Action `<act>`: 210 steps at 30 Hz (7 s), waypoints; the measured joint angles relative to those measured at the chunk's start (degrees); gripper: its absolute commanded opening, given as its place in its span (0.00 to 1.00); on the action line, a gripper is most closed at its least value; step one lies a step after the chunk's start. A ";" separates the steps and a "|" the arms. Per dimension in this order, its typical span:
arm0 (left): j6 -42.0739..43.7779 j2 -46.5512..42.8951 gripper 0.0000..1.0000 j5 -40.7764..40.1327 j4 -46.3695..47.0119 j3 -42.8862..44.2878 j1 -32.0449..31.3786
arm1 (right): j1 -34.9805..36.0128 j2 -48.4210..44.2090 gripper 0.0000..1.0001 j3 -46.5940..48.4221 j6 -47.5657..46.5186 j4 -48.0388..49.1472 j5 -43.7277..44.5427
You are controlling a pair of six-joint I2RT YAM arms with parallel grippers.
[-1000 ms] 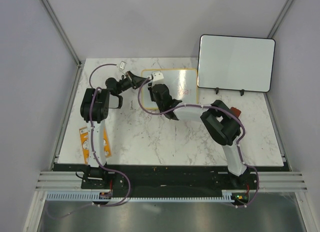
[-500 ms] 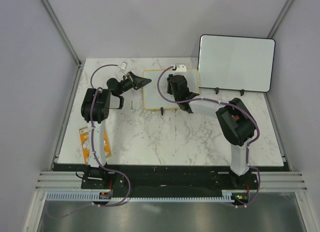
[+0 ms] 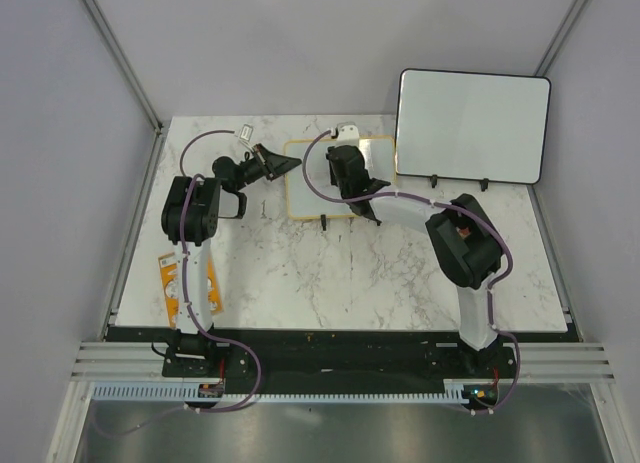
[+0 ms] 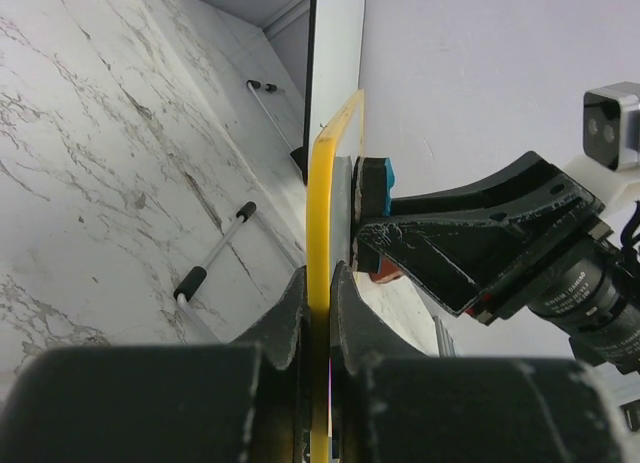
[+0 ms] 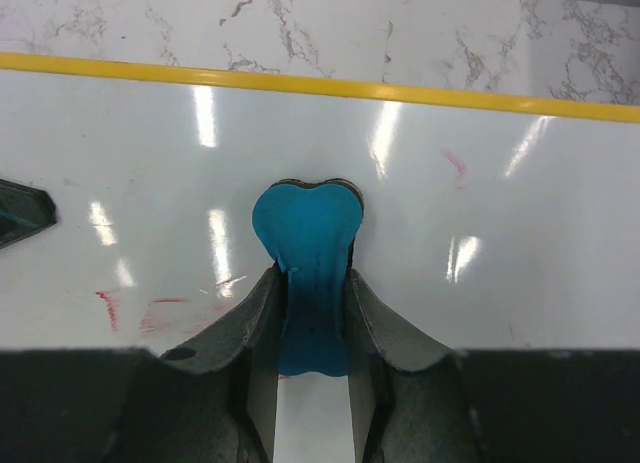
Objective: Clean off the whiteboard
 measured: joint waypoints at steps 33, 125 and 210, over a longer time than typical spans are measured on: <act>0.00 0.00 0.02 -0.81 -0.83 -0.50 0.17 | 8.15 9.29 0.00 10.40 2.34 1.57 2.14; 0.02 -0.17 0.02 -0.74 -1.25 -0.70 -0.26 | 7.82 12.09 0.00 18.40 8.00 -5.68 5.09; 1.31 -1.46 0.02 1.16 -0.17 -1.25 -1.66 | -13.27 -12.46 0.00 -21.11 16.55 3.08 0.96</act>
